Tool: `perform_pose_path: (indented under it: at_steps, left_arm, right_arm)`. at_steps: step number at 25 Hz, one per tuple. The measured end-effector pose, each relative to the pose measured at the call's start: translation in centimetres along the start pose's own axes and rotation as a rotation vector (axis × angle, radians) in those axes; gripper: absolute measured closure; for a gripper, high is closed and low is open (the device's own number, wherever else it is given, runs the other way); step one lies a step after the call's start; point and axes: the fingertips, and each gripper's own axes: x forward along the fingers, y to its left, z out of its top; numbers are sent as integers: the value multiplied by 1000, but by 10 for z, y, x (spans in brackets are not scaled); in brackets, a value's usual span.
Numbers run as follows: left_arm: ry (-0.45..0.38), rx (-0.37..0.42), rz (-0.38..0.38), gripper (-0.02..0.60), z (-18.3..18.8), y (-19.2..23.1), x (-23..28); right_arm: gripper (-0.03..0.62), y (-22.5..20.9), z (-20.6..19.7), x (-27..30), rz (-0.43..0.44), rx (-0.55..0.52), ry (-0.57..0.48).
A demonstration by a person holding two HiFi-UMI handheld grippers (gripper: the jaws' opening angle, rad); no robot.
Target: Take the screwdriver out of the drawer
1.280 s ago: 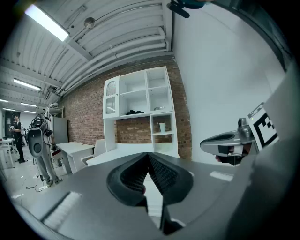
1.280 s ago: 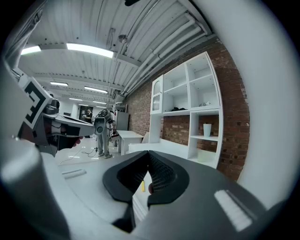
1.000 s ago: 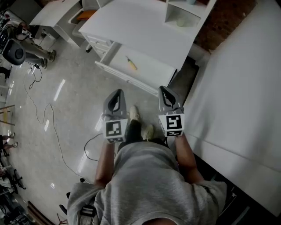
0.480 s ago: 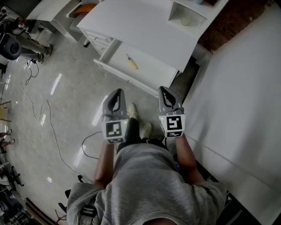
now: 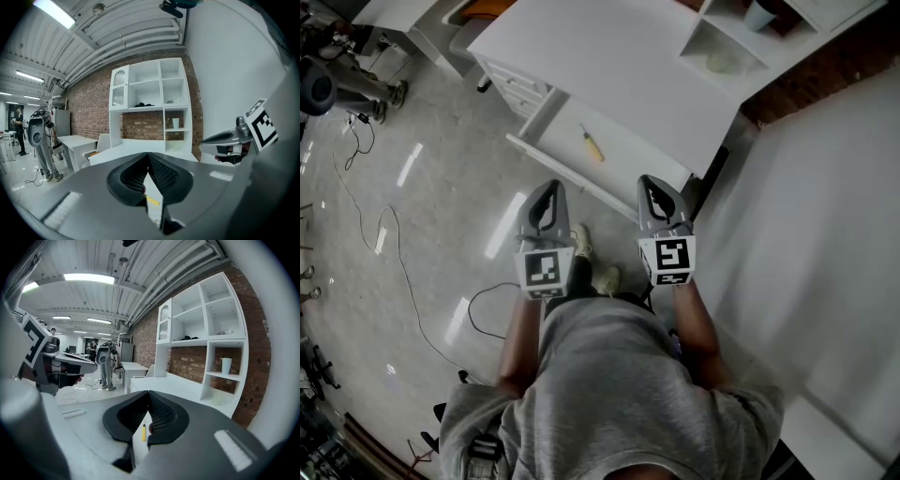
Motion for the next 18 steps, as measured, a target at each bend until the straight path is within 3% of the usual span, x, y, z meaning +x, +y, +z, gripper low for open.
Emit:
perform_pose_path:
  at_steps: [7,18]
  left_arm:
    - [3,-10,-12,569,6,52,40]
    - [49,-43,19,569,-11,92,87]
  right_arm:
    - [591,12,22,65,14,-23,39]
    - [591,2,11,141,62,-30,116]
